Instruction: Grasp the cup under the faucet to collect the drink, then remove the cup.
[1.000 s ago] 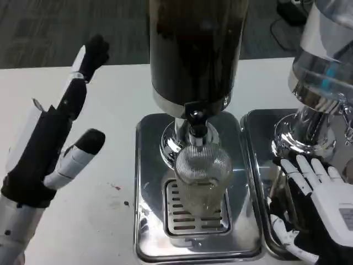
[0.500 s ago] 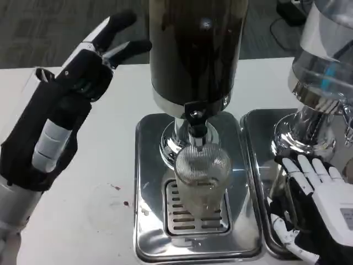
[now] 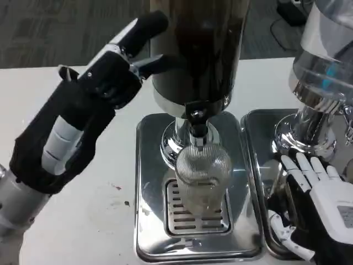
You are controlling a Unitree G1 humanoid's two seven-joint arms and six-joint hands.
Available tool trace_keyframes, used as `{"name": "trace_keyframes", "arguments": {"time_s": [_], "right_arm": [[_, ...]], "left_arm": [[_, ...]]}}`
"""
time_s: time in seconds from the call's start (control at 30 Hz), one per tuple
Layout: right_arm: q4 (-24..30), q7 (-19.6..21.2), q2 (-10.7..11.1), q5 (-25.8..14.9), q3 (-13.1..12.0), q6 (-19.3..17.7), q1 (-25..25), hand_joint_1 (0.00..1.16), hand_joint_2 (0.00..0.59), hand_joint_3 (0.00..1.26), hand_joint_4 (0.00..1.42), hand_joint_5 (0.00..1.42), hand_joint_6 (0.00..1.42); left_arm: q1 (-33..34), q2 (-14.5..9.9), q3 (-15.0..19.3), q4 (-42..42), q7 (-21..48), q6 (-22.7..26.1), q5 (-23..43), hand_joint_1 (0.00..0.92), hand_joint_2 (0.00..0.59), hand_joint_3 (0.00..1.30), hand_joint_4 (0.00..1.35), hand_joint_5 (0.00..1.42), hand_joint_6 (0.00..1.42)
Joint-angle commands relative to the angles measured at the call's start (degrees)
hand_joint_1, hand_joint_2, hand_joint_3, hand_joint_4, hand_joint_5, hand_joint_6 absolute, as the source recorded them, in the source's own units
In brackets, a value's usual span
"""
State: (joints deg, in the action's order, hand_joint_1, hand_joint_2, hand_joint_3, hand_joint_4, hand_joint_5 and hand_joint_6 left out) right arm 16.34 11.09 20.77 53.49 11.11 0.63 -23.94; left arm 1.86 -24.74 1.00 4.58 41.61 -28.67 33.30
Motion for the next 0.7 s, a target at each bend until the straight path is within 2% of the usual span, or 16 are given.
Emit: {"name": "trace_keyframes", "arguments": {"time_s": [0.03,0.17,0.37,0.7], "right_arm": [[0.0,1.2,-0.6,0.3,0.1,0.3,-0.3,0.35,0.482,0.07,0.00,0.00,0.00],[0.1,1.7,-1.5,0.3,0.2,0.7,-1.1,0.35,0.482,0.07,0.00,0.00,0.00],[-0.3,2.8,-3.2,1.0,1.0,1.3,-1.3,0.35,0.482,0.07,0.00,0.00,0.00],[-0.7,3.2,-4.2,1.3,1.6,1.5,-1.4,0.35,0.482,0.07,0.00,0.00,0.00]], "left_arm": [[2.8,0.8,-0.1,-3.3,3.9,3.9,-0.4,0.000,0.154,0.02,0.00,0.12,0.06],[4.9,1.8,0.2,-5.4,6.6,5.7,-0.3,0.000,0.154,0.02,0.00,0.12,0.06],[8.1,2.0,-1.4,-8.3,12.7,9.2,-1.7,0.000,0.147,0.02,0.00,0.07,0.02],[9.7,2.3,-1.3,-10.7,16.7,15.1,-1.8,0.000,0.131,0.01,0.00,0.05,0.00]]}}
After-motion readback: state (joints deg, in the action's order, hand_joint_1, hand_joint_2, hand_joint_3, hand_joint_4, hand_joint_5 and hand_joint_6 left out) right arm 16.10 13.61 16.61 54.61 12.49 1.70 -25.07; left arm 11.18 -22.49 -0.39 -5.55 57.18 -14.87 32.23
